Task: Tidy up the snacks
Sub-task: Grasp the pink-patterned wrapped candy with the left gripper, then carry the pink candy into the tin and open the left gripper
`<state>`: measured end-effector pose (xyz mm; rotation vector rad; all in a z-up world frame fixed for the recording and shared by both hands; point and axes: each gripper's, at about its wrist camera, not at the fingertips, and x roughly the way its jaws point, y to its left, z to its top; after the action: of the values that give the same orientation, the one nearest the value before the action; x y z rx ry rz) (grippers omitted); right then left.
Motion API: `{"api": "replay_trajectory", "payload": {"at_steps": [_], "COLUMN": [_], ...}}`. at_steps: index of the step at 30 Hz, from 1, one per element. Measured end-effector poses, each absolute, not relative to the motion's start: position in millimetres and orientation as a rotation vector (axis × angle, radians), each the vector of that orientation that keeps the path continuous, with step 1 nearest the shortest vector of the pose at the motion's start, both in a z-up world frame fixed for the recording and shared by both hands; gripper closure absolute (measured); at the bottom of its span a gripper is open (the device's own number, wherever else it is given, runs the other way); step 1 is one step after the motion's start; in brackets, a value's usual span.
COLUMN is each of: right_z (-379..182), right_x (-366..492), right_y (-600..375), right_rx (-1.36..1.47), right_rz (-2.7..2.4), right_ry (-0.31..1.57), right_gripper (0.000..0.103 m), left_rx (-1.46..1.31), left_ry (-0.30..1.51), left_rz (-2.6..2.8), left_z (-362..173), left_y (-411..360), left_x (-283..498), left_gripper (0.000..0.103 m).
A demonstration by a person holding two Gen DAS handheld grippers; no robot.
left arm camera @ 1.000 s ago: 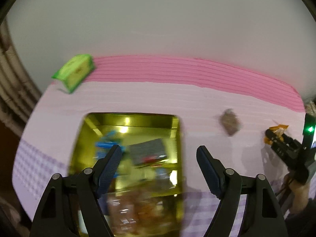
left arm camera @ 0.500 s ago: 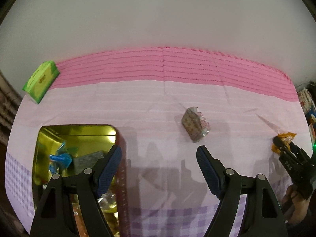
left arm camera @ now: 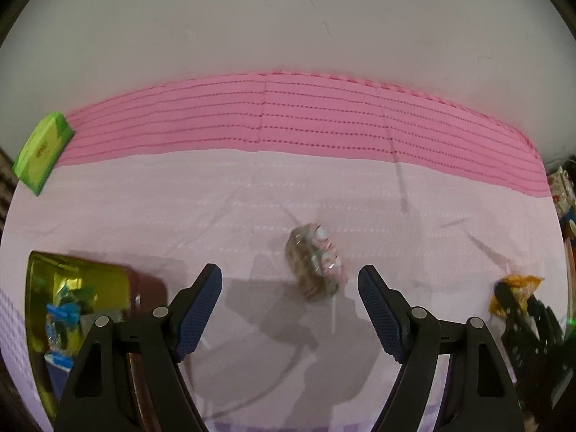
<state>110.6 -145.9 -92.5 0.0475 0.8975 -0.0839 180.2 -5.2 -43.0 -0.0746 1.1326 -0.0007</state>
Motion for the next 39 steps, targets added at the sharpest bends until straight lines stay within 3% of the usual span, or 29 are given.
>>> {"api": "replay_trajectory", "payload": {"at_steps": [7, 12, 17, 39], "right_z": [-92, -92, -91, -92], "right_x": [111, 111, 111, 110], "right_y": [-145, -145, -145, -144], "right_rx": [0.048, 0.048, 0.048, 0.041], "right_rz": [-0.084, -0.085, -0.085, -0.091], "right_ry": [0.898, 0.898, 0.898, 0.898], "right_gripper": [0.058, 0.057, 0.057, 0.057], "left_rx": [-0.074, -0.055, -0.030, 0.019], "left_ry": [1.172, 1.198, 1.217, 1.212], "left_rz": [0.003, 0.021, 0.011, -0.041], "left_z": [-67, -77, -84, -73], "left_y": [-21, -23, -22, -17], "left_x": [195, 195, 185, 105], "left_gripper": [0.028, 0.047, 0.076, 0.077]}}
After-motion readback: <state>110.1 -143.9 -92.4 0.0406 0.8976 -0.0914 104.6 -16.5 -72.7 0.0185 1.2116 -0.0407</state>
